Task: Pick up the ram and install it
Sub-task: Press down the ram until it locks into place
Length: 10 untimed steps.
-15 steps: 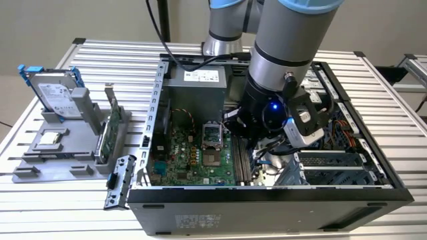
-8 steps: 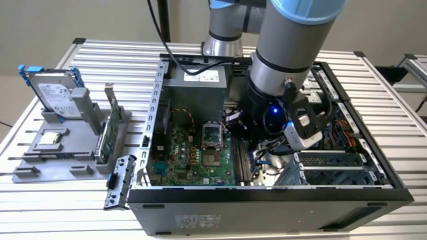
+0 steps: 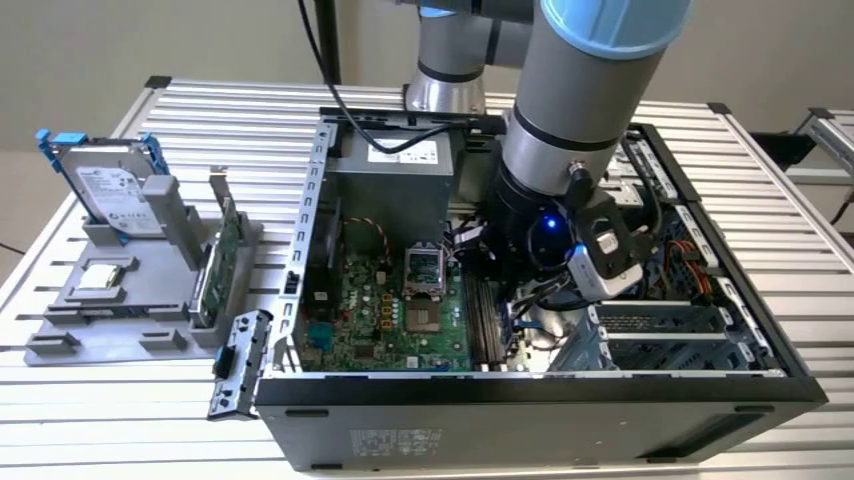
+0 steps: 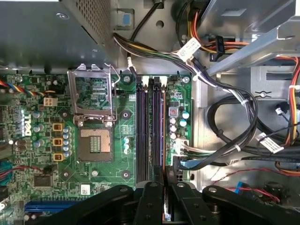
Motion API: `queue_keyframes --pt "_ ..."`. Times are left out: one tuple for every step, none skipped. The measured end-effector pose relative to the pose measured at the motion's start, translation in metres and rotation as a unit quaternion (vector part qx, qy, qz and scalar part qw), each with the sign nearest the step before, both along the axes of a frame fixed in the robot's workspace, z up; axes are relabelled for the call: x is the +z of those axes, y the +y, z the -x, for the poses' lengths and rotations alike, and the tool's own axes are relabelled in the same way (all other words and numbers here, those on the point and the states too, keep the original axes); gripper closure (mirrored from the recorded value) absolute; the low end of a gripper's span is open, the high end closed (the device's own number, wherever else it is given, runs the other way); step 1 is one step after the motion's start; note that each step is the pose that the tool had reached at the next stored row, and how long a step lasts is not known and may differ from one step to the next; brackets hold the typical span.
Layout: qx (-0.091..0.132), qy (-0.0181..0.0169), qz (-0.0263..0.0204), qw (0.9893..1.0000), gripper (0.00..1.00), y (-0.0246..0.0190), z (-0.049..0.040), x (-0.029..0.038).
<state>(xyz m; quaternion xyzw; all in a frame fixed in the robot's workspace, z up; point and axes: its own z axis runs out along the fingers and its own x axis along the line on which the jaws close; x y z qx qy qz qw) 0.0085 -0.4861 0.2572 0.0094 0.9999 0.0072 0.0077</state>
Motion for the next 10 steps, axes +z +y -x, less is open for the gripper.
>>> queue_keyframes --pt "0.0 0.0 0.0001 1.0 1.0 0.0005 -0.0003 -0.0009" --pt "0.0 0.0 -0.0001 1.0 1.0 0.001 -0.0006 -0.002" --pt "0.0 0.0 0.0 1.0 1.0 0.0015 -0.0009 -0.003" --pt "0.0 0.0 0.0 1.0 1.0 0.0019 -0.0011 -0.0039" --pt "0.0 0.0 0.0 1.0 1.0 0.0025 -0.0012 -0.0048" --pt "0.0 0.0 -0.0001 1.0 1.0 0.003 -0.0013 -0.0058" --pt "0.0 0.0 -0.0001 1.0 1.0 0.0035 -0.0014 -0.0068" --pt "0.0 0.0 0.0 1.0 1.0 0.0038 -0.0015 -0.0075" --pt "0.0 0.0 -0.0001 1.0 1.0 0.0042 -0.0016 -0.0083" --pt "0.0 0.0 -0.0001 1.0 1.0 0.0046 -0.0016 -0.0091"
